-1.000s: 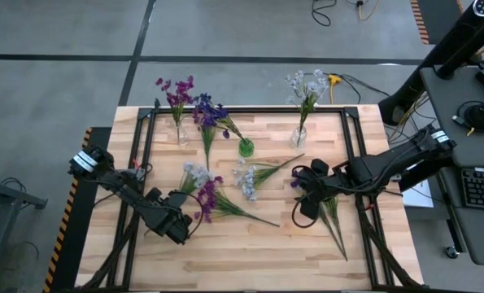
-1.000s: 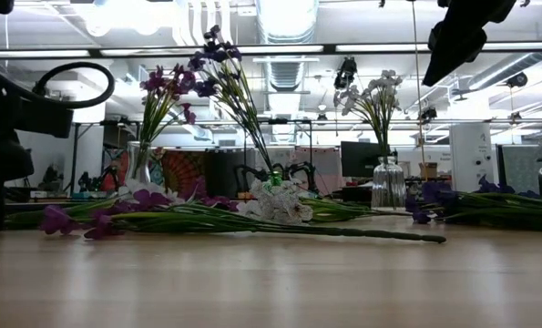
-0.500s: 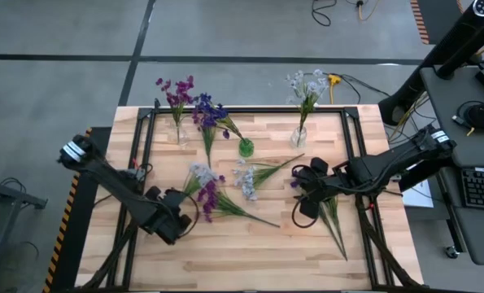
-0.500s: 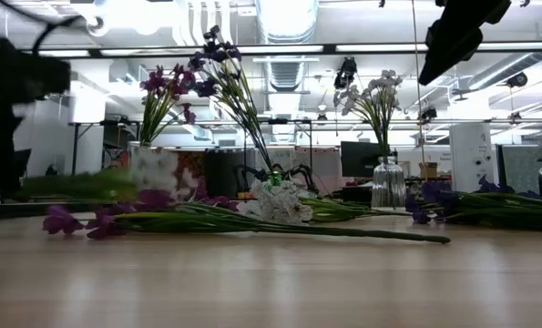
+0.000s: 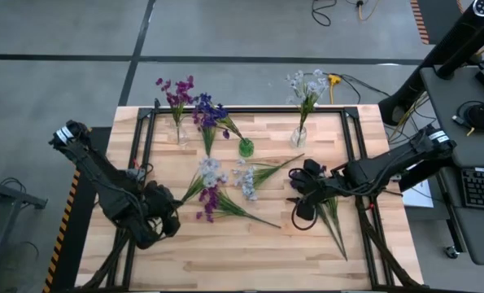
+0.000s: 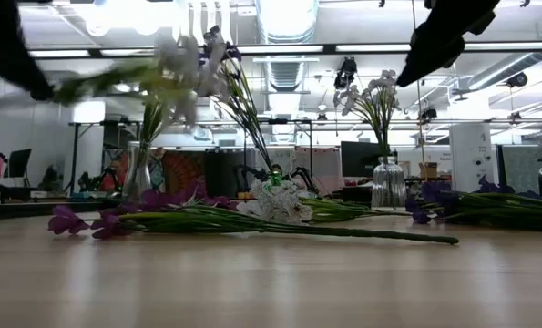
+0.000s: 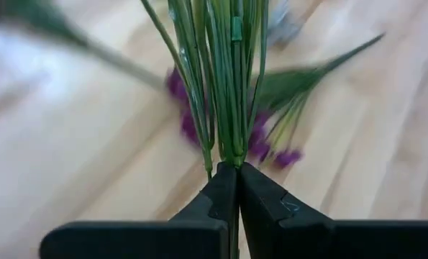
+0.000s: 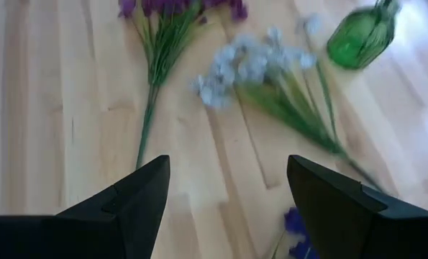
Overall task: Sort flowers into vase by color
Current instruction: Put the left white flowers into the right transparent flower vase
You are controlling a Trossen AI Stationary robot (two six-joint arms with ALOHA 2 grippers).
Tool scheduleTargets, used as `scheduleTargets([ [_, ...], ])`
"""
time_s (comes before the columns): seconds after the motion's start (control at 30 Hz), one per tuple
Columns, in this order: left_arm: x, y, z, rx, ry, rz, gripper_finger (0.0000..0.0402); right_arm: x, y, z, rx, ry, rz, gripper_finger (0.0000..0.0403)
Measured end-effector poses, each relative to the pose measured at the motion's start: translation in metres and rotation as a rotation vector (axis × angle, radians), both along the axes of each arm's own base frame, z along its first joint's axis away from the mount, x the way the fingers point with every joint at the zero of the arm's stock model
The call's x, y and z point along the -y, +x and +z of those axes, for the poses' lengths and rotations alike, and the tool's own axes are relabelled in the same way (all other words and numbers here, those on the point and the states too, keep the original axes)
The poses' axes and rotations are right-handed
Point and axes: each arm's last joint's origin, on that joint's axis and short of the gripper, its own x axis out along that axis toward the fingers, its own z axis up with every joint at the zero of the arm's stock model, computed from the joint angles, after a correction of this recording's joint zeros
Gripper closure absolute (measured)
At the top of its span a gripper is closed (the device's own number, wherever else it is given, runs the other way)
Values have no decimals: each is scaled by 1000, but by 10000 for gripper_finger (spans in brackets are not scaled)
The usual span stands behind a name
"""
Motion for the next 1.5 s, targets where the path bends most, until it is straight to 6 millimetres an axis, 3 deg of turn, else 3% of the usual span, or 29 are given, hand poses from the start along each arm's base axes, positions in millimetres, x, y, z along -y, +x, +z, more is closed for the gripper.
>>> scheduleTargets([
  [0.27,17,15,34,310,263,-173,402,-4,19,-8,280,-122,94,131],
  [0.43,22,31,48,365,384,-269,402,-8,35,-13,477,-194,156,131],
  [0.6,27,58,66,462,420,-503,402,-12,53,-19,573,-267,191,131],
  [0.7,21,71,71,505,465,-546,402,-16,63,-24,617,-299,213,131],
  [0.8,11,82,68,486,495,-515,401,-19,71,-28,689,-309,209,131],
  [1.03,-3,104,38,480,497,-482,401,-25,86,-33,858,-304,208,131],
  [1.3,-15,111,16,610,495,-422,401,-21,95,-37,977,-264,187,131],
  [1.5,-23,119,1,635,497,-372,401,-18,102,-29,1013,-231,219,131],
])
